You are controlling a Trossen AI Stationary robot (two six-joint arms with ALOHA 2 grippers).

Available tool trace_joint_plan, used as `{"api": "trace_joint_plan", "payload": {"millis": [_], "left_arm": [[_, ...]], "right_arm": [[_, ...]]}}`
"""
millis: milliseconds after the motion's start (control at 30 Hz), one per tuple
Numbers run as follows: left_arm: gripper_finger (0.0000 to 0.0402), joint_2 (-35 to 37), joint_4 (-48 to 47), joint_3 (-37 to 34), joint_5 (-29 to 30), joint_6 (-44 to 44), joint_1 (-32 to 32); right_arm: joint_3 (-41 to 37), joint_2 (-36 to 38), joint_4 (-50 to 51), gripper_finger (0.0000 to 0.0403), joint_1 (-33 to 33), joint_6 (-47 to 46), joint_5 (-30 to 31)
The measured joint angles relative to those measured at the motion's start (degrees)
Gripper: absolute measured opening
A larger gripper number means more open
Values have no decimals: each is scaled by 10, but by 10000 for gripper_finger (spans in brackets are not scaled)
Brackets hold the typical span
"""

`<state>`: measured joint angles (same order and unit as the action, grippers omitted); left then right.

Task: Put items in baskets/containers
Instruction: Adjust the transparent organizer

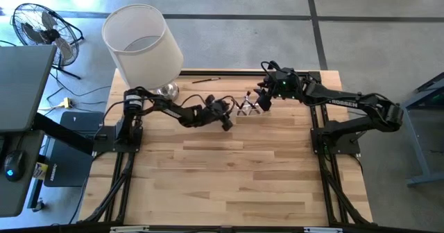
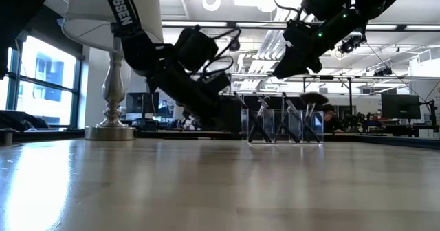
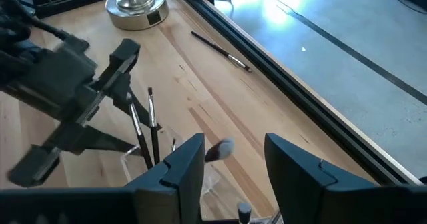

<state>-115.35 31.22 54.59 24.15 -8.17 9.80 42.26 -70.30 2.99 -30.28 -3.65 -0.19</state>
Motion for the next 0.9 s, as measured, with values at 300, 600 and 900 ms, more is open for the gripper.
{"api": "trace_joint_plan", "payload": {"millis": [300, 600, 900], "left_arm": [[149, 29, -101, -16, -9, -60, -10], [144, 110, -187, -100, 10, -146, -67], [66, 154, -172, -158, 101, -190, -93]], "right_arm": [[0, 0, -39, 132, 0, 15, -3], [74, -80, -40, 80, -1, 13, -66], [136, -100, 20, 45, -9, 42, -63]]}}
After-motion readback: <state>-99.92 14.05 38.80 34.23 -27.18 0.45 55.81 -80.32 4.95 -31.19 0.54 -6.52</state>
